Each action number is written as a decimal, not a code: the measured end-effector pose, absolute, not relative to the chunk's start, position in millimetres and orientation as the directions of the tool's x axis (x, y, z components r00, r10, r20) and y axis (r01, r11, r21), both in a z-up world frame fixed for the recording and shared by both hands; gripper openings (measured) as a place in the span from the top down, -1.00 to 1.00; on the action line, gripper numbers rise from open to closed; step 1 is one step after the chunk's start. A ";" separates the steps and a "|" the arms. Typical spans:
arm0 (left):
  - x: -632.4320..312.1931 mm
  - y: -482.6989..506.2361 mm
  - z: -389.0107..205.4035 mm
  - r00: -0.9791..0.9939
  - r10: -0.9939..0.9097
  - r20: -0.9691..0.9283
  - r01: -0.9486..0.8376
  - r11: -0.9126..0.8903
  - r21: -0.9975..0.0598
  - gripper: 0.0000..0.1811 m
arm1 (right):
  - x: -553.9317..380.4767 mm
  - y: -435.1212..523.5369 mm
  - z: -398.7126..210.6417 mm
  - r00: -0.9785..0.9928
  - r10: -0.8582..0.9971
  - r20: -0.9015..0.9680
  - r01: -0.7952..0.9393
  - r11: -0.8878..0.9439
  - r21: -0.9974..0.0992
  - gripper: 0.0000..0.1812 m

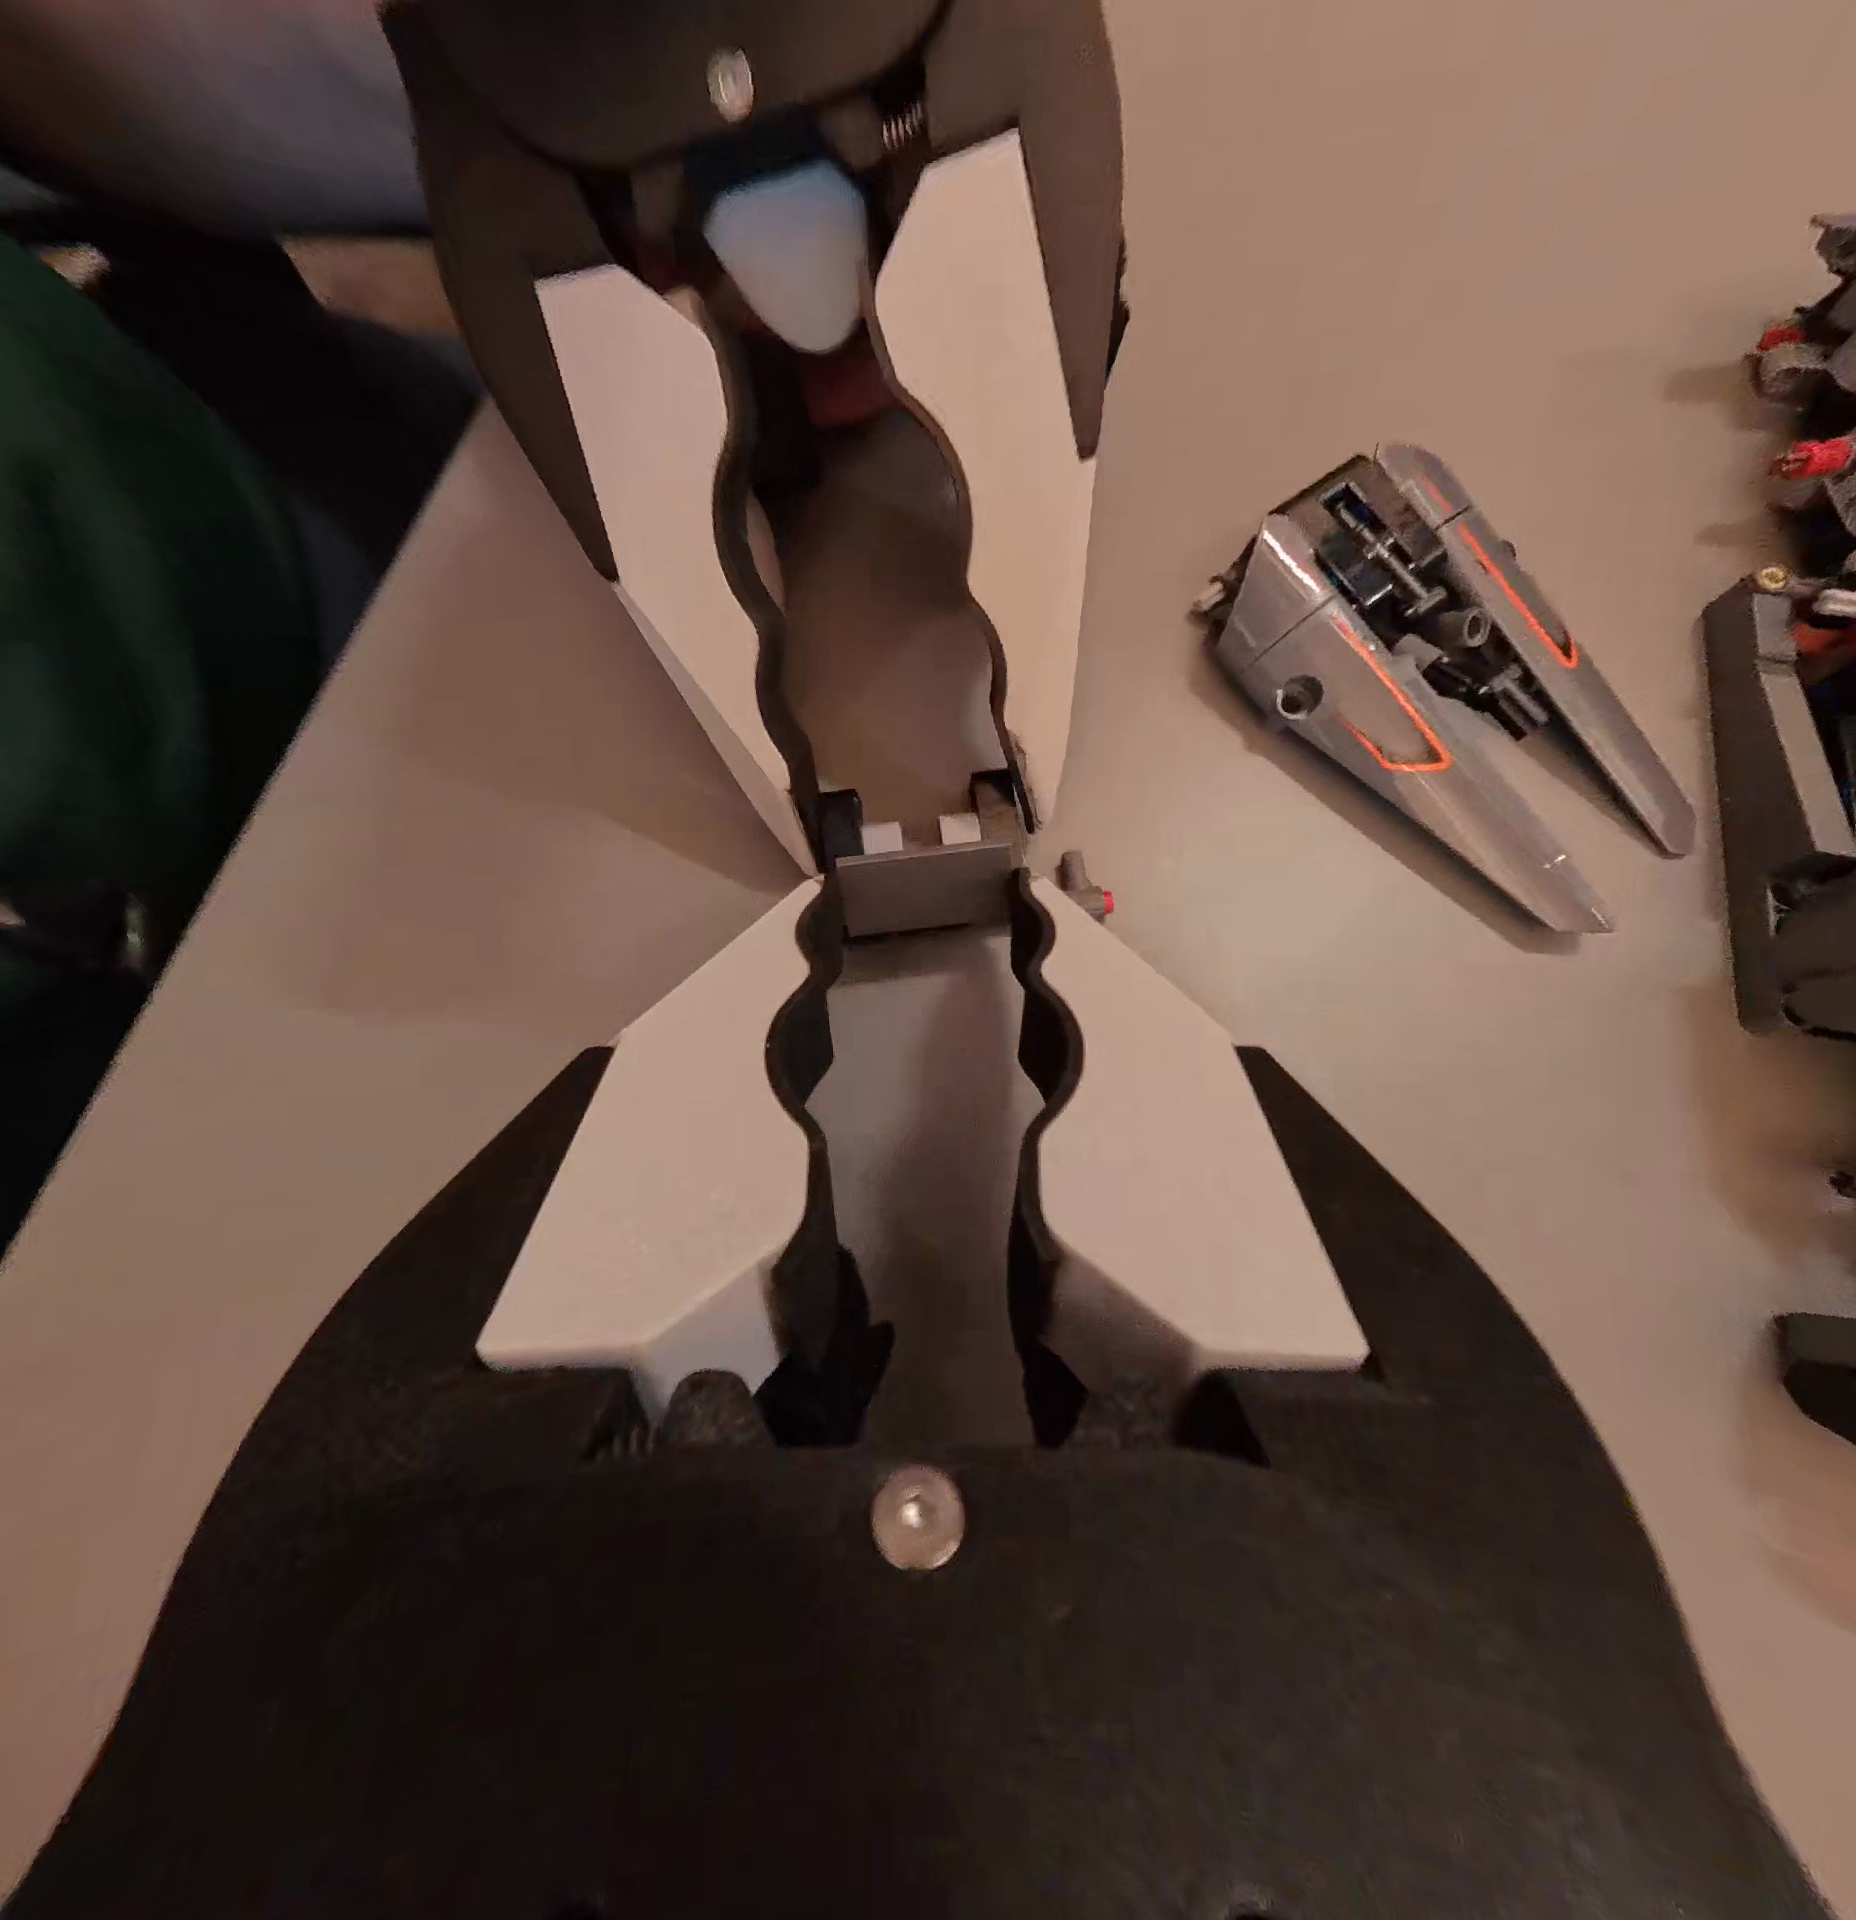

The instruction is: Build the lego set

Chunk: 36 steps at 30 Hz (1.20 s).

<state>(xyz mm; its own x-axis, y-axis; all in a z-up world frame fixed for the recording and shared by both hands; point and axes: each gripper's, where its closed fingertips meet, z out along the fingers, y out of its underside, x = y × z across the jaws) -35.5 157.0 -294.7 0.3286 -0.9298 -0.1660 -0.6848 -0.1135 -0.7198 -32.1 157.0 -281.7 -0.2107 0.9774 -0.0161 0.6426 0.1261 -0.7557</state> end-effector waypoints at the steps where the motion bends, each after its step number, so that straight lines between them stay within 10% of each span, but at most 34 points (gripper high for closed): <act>1: -35.5 157.0 -294.7 0.329 -0.930 -0.166 -0.685 -0.114 -0.720 0.55 | -32.6 156.3 -283.9 -0.215 0.977 -0.007 0.650 0.138 -0.747 0.67; 36: -35.0 157.4 -294.7 0.320 -0.934 -0.156 -0.684 -0.114 -0.721 0.54 | -33.9 154.7 -287.3 -0.218 0.976 0.022 0.666 0.166 -0.727 0.67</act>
<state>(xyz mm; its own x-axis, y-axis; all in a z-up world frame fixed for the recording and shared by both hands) -35.0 157.4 -294.7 0.3201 -0.9344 -0.1560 -0.6840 -0.1140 -0.7205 -33.9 154.7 -287.3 -0.2184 0.9756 0.0222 0.6661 0.1657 -0.7272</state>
